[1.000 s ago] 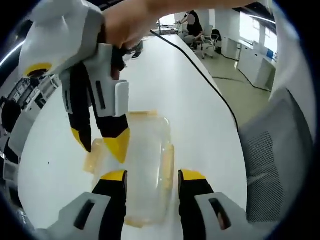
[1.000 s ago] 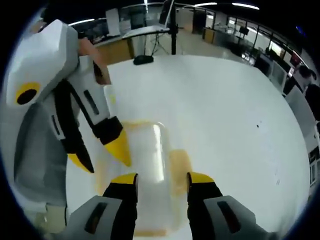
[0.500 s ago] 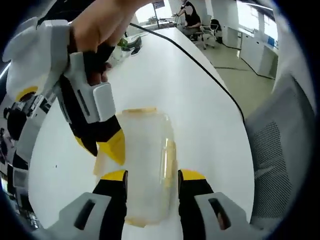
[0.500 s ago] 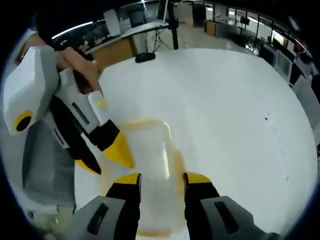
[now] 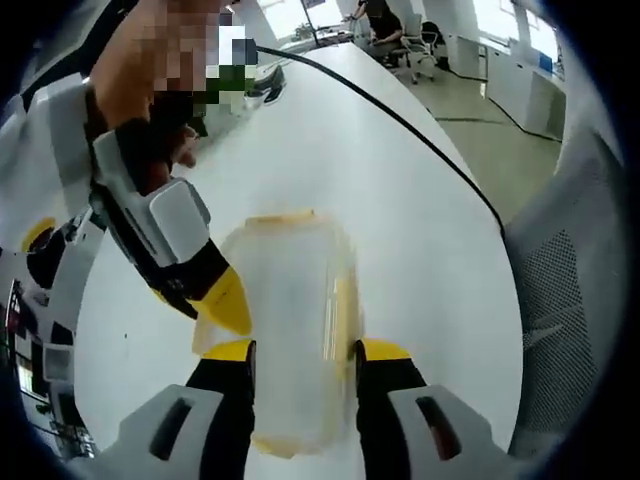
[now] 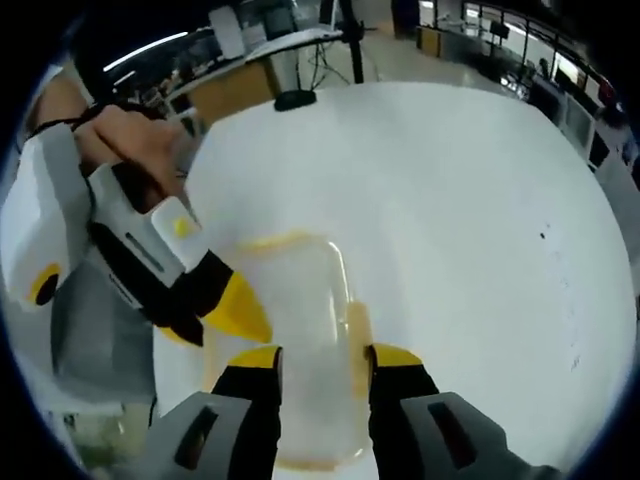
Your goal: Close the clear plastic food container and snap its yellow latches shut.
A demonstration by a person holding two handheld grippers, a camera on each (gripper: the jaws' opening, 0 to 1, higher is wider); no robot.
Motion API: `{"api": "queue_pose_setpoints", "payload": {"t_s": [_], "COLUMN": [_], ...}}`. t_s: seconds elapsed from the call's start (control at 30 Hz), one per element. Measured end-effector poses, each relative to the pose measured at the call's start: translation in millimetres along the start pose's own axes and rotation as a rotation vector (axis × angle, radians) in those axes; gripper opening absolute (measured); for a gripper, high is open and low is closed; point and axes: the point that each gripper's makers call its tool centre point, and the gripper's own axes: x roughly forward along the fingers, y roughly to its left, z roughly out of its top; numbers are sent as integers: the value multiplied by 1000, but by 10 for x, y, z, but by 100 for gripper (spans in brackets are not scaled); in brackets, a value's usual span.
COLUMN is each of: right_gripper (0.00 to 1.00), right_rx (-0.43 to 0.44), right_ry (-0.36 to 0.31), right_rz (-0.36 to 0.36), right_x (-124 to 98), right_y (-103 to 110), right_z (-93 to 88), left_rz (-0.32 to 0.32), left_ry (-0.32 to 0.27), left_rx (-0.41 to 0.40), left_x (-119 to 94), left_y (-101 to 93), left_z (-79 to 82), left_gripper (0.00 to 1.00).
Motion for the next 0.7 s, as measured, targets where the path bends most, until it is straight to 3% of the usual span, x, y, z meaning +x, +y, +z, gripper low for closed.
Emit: {"api": "queue_pose_setpoints", "payload": {"t_s": [0.47,0.7], "right_gripper": [27,27], "right_rx": [6,34], "right_ry": [109,85], "right_rz": [13,51], "right_x": [32,37], "right_y": [0,-19], "right_z": [5,-8], "left_rz": [24,22], "left_ry": [27,25], "left_rx": [-29,-33], "left_x": [0,25], "left_y": [47,25], "left_z": [-7,-23], "left_gripper": [33,32]}}
